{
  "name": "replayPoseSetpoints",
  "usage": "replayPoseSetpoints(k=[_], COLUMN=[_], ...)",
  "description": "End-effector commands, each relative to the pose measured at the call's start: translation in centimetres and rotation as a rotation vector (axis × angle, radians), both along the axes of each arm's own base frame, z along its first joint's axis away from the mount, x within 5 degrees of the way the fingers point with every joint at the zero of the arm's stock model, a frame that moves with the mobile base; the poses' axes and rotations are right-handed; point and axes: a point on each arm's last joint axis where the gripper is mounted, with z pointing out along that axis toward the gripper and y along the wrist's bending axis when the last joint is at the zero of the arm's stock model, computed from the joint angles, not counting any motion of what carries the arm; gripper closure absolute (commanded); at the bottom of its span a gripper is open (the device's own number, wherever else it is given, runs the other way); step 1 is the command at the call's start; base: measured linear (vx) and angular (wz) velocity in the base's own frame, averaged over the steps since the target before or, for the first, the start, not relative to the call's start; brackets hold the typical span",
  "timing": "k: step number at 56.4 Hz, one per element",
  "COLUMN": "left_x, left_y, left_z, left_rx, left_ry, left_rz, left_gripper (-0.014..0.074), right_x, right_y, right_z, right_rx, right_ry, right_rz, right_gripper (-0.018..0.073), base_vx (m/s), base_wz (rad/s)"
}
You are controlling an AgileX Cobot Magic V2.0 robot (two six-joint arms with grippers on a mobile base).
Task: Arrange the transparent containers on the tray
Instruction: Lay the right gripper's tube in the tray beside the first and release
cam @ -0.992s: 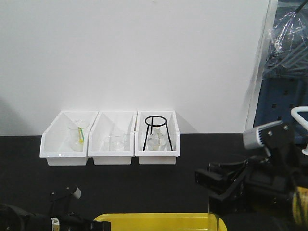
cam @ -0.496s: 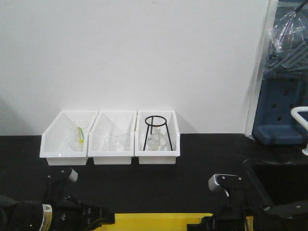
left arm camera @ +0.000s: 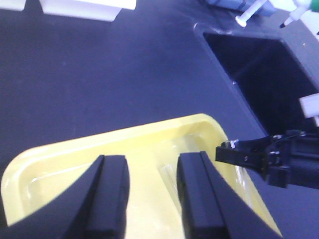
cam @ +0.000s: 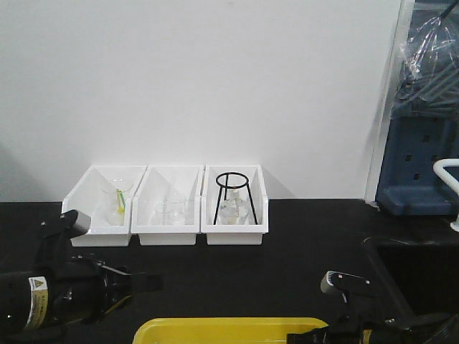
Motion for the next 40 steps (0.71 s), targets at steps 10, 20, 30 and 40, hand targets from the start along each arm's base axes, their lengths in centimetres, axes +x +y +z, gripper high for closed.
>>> replayPoseSetpoints(k=[10,20,30,40], left_x=[-0.71,-0.82,-0.86,-0.89], left_y=[-0.15,-0.28,-0.33,-0.36], left_z=[2.84,2.86,2.87,2.87], left_rx=[-0.054,-0.061,-0.064,-0.066], left_ry=[-0.077,-0.074,-0.072,-0.072], left_rz=[-0.005,-0.022,-0.028,-0.033], left_gripper=[0.0220,0.0220,0.0220,0.0220], right_x=[0.73,0.75,0.83,0.92], right_y=[-0.04,-0.09,-0.24,-0.30], right_z=[0.77,0.77,0.76,0.81], right_rx=[-0.004,-0.008,-0.019,-0.025], right_ry=[-0.036,-0.038,-0.042,-0.048], right_rz=[-0.020,-0.024,-0.038,-0.045], right_gripper=[0.0377,0.0211,0.0089,0.0069], base_vx=[0.00,0.00,0.00,0.00], base_wz=[0.00,0.00,0.00,0.00])
